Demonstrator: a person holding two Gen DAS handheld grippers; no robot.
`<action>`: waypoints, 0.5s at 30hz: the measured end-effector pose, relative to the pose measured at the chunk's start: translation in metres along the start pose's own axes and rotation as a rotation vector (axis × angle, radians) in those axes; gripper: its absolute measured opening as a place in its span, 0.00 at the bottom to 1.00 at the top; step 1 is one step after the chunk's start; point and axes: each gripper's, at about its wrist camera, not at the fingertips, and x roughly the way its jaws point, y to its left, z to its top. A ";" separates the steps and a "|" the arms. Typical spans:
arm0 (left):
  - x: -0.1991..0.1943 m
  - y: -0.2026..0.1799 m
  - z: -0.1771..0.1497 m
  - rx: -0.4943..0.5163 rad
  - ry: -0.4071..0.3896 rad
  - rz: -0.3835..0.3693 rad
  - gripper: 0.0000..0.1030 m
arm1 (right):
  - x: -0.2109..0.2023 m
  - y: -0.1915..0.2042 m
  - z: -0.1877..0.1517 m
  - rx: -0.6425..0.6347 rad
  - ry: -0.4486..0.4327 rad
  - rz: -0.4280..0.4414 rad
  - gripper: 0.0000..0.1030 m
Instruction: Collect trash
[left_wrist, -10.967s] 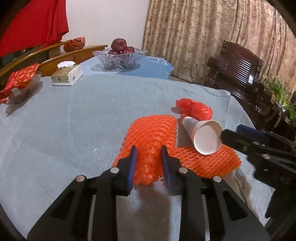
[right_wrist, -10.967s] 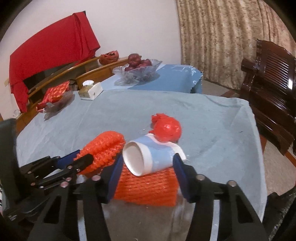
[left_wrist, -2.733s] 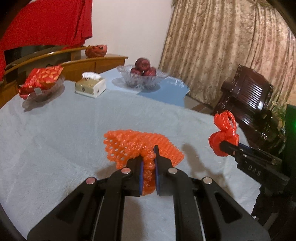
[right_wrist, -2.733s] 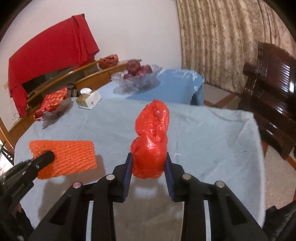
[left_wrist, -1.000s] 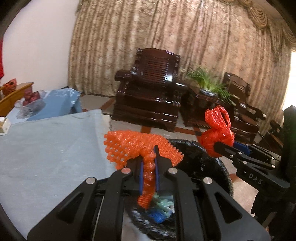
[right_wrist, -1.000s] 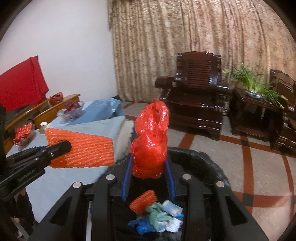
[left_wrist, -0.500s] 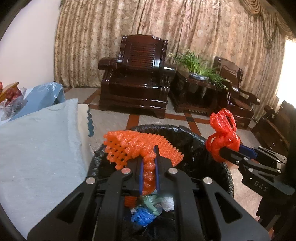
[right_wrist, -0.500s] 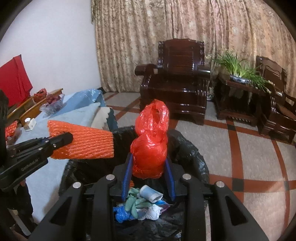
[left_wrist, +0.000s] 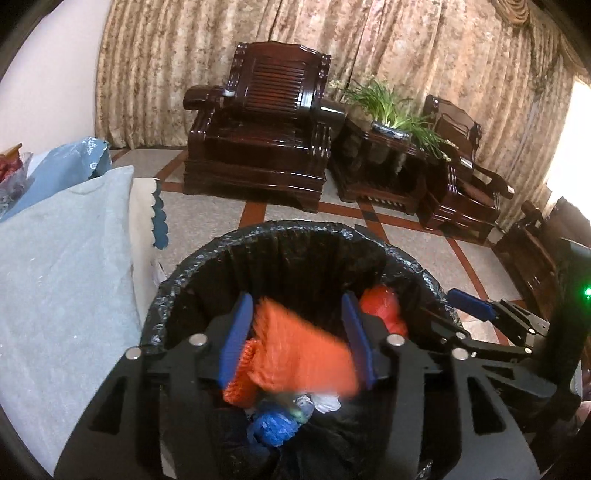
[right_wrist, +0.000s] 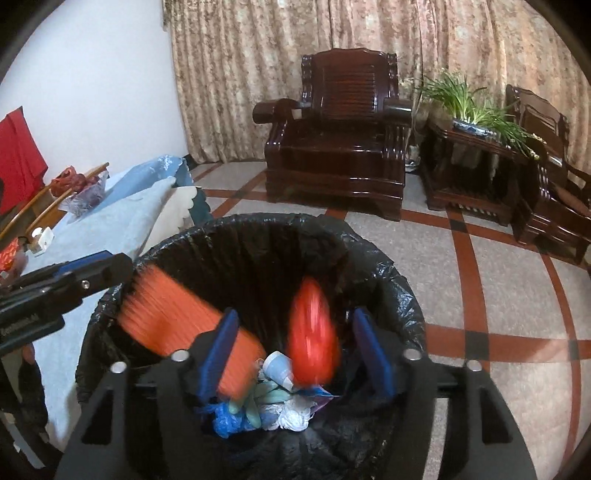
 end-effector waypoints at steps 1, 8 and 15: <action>-0.002 0.002 0.000 -0.005 -0.001 0.003 0.55 | -0.002 0.000 0.000 -0.001 -0.006 -0.006 0.81; -0.028 0.018 0.006 -0.043 -0.044 0.028 0.78 | -0.019 0.000 0.004 0.027 -0.025 0.008 0.92; -0.076 0.025 0.012 -0.043 -0.091 0.088 0.87 | -0.058 0.018 0.021 0.021 -0.064 0.083 0.94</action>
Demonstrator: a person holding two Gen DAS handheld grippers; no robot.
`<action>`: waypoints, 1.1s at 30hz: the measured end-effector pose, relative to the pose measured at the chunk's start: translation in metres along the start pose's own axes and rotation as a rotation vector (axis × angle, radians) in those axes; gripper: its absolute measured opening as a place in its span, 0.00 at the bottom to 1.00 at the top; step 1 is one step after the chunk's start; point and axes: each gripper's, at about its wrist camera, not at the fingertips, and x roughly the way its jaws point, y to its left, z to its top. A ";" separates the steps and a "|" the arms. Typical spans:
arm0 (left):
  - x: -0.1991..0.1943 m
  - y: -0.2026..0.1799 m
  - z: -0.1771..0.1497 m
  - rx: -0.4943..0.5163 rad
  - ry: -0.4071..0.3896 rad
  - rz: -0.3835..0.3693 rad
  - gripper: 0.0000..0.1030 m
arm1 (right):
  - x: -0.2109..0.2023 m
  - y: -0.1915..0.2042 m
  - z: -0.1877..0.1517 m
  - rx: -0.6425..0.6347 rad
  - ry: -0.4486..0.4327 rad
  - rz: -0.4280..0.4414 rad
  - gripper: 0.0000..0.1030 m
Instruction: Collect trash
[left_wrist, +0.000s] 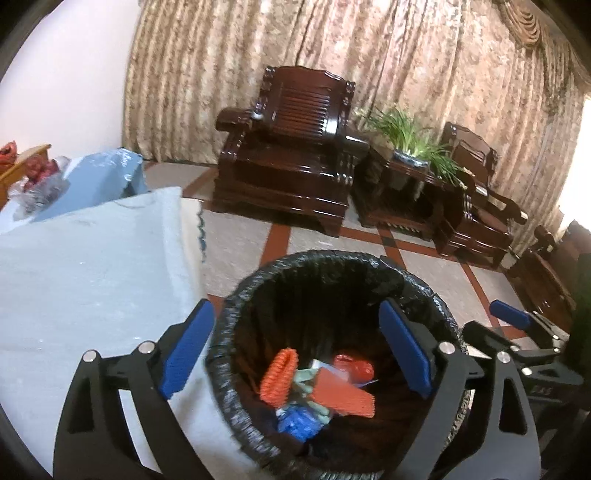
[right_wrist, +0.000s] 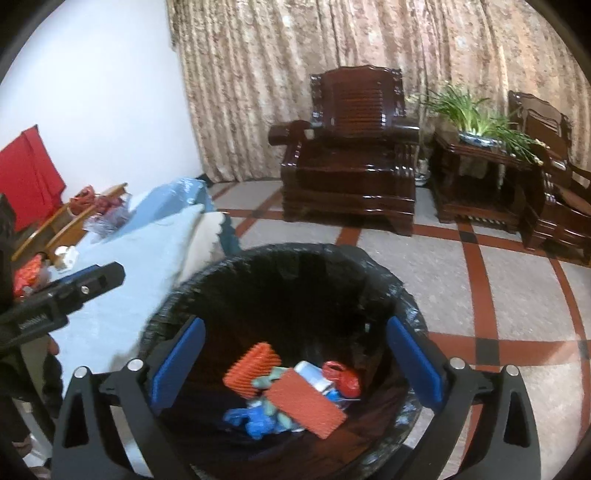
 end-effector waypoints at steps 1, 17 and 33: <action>-0.005 0.001 0.001 0.001 -0.002 0.007 0.87 | -0.006 0.007 0.002 -0.008 -0.005 0.011 0.94; -0.120 0.023 -0.009 -0.054 -0.078 0.138 0.94 | -0.073 0.074 0.019 -0.098 -0.069 0.114 0.94; -0.172 0.018 -0.017 -0.037 -0.127 0.185 0.94 | -0.100 0.110 0.017 -0.166 -0.100 0.163 0.94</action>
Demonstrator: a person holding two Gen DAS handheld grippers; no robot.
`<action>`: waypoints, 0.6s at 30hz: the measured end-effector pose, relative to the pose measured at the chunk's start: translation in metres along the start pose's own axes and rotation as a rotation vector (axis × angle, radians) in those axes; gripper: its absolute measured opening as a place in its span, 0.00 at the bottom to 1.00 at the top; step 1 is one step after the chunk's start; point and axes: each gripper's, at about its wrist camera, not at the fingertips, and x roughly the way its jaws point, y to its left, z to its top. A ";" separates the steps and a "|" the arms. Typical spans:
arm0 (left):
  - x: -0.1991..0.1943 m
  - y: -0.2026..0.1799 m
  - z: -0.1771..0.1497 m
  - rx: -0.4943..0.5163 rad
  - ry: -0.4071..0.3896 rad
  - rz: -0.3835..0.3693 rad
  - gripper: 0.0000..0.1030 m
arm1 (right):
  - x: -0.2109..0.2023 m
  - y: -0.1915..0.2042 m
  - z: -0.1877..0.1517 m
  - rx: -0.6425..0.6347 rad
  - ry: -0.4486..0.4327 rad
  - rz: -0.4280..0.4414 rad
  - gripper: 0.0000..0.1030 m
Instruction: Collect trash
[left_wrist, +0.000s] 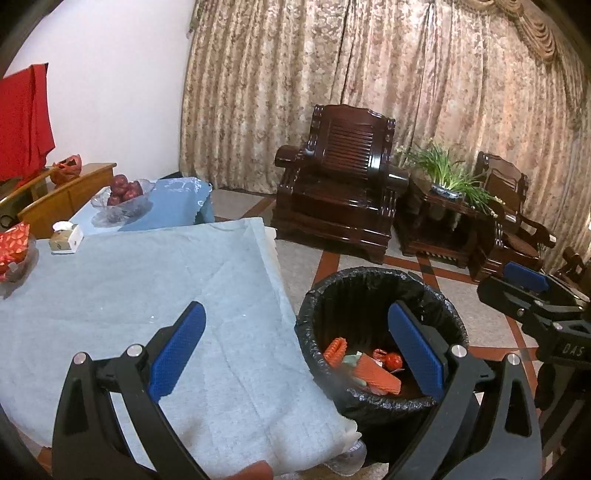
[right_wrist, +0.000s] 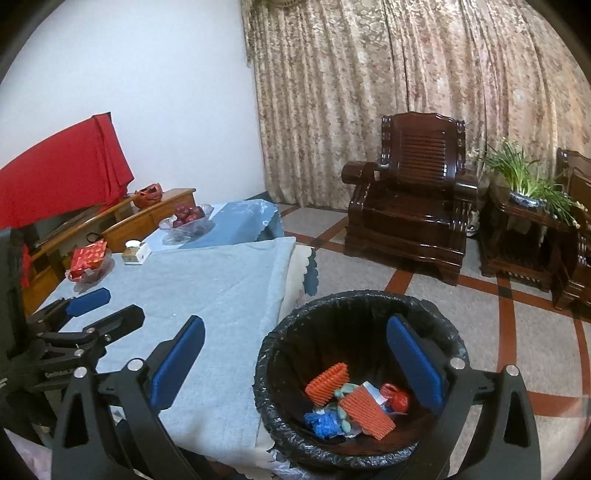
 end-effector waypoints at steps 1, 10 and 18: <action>-0.001 -0.001 0.000 0.001 -0.003 0.000 0.94 | 0.000 0.001 0.000 -0.001 -0.002 0.003 0.94; -0.008 -0.006 0.002 0.014 -0.025 0.000 0.94 | -0.004 0.000 -0.002 0.003 -0.014 0.009 0.94; -0.009 -0.007 0.003 0.013 -0.028 0.000 0.94 | -0.002 0.000 -0.002 0.003 -0.009 0.012 0.94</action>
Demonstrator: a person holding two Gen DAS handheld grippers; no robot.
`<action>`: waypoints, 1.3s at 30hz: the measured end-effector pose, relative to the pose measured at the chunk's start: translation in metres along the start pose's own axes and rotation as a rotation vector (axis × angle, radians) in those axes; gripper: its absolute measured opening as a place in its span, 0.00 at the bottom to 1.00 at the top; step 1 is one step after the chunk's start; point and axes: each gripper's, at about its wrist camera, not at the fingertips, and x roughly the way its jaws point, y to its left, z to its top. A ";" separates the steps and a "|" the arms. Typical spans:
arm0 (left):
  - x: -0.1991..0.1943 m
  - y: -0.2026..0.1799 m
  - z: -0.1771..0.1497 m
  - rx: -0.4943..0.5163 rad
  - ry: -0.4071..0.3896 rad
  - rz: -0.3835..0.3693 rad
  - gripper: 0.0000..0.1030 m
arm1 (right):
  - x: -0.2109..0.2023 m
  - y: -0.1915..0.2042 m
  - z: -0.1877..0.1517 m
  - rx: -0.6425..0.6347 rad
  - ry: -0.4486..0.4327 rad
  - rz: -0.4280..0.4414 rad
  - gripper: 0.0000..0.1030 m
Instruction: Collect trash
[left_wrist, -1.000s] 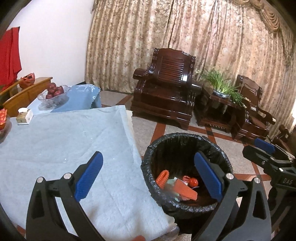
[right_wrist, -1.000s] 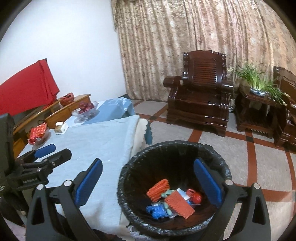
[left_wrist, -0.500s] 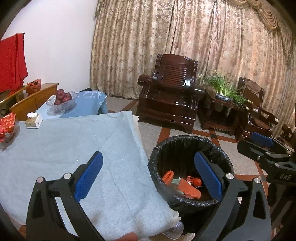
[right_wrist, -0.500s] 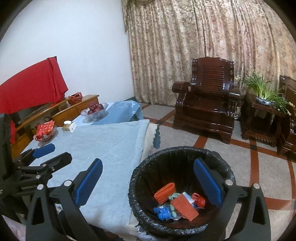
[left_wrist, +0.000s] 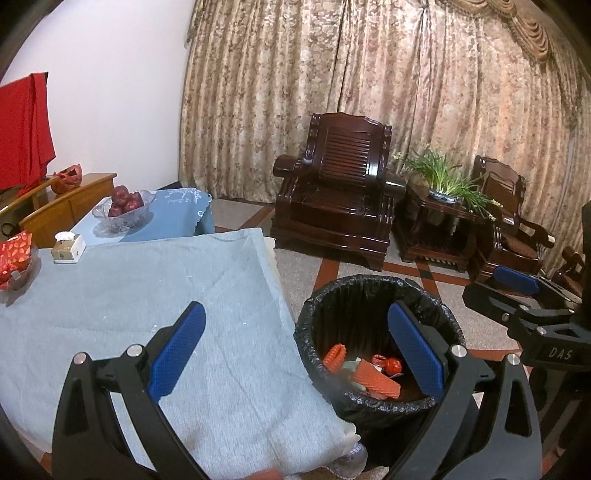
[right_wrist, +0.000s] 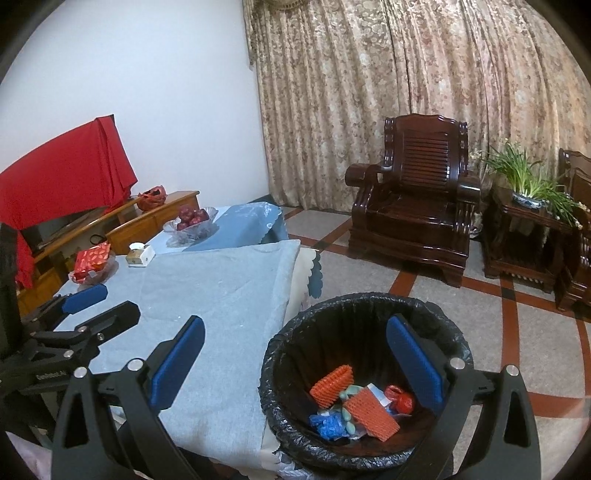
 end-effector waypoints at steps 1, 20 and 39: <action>0.000 0.000 0.000 0.000 -0.001 0.000 0.94 | 0.000 0.000 0.000 0.001 -0.001 0.001 0.94; 0.000 -0.001 -0.001 0.003 -0.002 0.001 0.94 | 0.001 0.003 0.000 -0.006 -0.003 -0.008 0.94; 0.001 0.000 -0.002 0.002 -0.002 0.000 0.94 | 0.001 0.004 -0.001 -0.007 -0.003 -0.008 0.94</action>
